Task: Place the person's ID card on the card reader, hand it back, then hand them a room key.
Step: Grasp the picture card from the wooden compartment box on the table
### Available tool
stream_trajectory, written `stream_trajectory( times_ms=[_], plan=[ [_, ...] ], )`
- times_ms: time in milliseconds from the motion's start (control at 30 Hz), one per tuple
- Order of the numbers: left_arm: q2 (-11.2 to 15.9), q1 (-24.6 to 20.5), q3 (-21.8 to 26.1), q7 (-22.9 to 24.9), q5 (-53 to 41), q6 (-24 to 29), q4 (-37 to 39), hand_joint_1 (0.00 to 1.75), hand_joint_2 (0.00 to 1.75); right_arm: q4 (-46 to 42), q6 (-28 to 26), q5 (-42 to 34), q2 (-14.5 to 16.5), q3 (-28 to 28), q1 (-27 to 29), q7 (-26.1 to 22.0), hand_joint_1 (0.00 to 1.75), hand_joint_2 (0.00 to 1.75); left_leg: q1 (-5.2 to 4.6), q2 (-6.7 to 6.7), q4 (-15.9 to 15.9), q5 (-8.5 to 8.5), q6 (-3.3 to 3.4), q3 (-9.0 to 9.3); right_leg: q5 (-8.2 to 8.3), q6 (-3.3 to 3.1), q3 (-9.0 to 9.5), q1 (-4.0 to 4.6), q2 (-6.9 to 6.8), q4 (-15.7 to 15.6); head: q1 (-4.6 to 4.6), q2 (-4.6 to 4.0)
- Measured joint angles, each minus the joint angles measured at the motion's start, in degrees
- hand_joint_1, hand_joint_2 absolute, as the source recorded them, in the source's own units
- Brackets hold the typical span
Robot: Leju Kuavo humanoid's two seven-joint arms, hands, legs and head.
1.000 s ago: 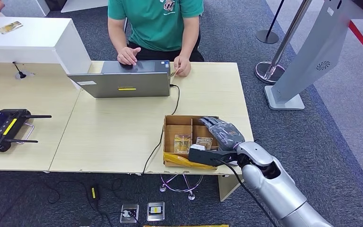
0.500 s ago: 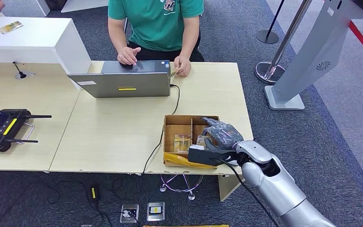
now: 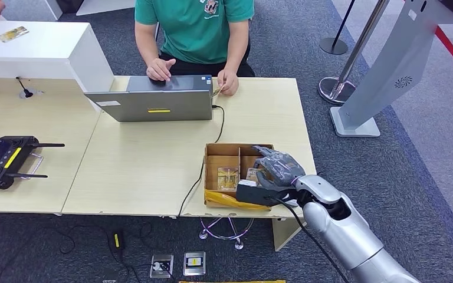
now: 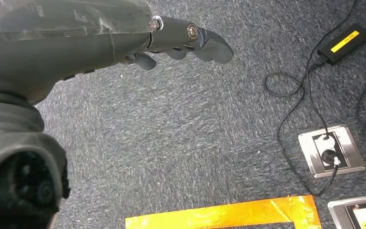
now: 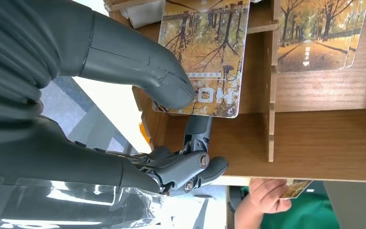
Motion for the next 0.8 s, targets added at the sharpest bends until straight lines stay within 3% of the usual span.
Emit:
stream_trajectory(
  times_ms=[300, 600, 800],
  plan=[
    [-0.01, 0.05, 0.00, -0.32, -0.40, 0.29, -0.15, 0.00, 0.00, 0.20, -0.51, 0.21, -0.58, -1.33, -0.92, -1.32, 1.75, 1.75, 0.00, 0.00, 0.01, 0.00, 0.00, 0.00, 0.02, 0.01, 0.00, 0.00, 0.01, 0.00, -0.01, 0.00],
    [0.19, 0.06, 0.00, -2.37, -1.34, 0.30, -0.15, 0.00, 0.00, -0.26, -1.59, 0.33, -3.30, -6.62, -6.59, -3.18, 1.75, 1.75, -0.02, 0.01, 0.04, 0.01, 0.01, -0.02, 0.07, 0.02, -0.01, -0.02, 0.01, 0.00, -0.01, 0.00],
    [0.12, 0.07, 0.00, -2.47, -2.12, -0.31, -0.15, 0.00, 0.00, 0.88, -5.43, 1.47, -4.79, -9.80, -12.51, -5.29, 1.75, 1.75, -0.02, 0.01, 0.04, 0.01, 0.01, -0.03, 0.07, 0.02, -0.03, -0.02, 0.01, 0.00, -0.01, 0.00]
  ],
)
